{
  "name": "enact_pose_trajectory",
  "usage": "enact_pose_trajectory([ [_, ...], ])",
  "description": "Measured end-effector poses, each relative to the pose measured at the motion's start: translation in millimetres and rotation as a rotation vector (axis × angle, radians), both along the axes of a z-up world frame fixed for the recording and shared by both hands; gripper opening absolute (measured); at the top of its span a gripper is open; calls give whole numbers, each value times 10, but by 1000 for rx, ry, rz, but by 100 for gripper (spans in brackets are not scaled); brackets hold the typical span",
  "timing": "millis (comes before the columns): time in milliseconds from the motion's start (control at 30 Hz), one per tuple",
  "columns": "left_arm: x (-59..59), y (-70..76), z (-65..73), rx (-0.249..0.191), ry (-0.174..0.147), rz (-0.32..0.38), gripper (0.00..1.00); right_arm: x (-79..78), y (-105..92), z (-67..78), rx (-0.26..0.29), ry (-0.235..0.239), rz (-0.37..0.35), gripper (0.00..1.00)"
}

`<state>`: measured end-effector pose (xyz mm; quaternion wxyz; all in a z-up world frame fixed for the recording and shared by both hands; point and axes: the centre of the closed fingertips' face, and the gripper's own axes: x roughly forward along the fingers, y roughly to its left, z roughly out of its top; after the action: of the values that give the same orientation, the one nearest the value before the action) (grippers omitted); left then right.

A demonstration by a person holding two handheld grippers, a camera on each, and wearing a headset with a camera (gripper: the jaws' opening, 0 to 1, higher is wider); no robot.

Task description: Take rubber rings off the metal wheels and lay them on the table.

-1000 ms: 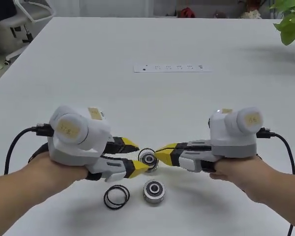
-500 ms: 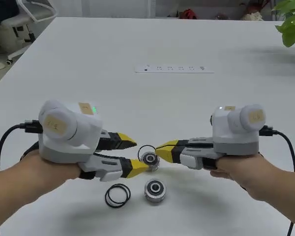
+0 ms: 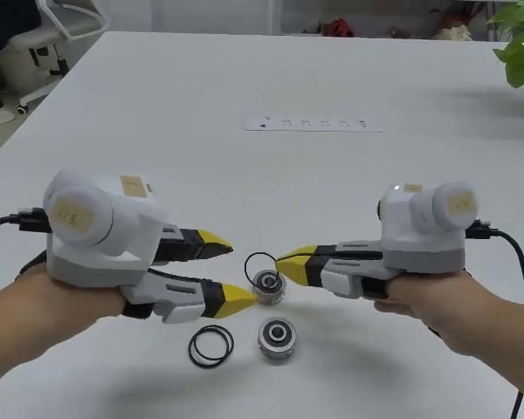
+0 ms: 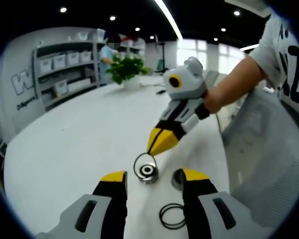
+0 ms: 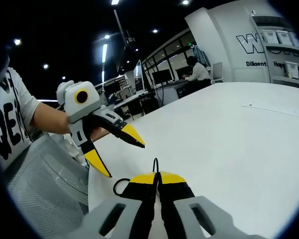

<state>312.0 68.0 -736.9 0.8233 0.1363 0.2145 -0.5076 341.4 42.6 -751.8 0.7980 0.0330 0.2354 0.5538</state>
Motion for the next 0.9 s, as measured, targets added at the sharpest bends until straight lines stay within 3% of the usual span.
enact_pose_trajectory([
  [567, -99, 156, 81, -13, -3, 10, 49, -115, 81, 99, 12, 0, 32, 0],
  [900, -177, 264, 57, -17, 7, 25, 50, -190, 128, 116, 11, 6, 53, 0],
])
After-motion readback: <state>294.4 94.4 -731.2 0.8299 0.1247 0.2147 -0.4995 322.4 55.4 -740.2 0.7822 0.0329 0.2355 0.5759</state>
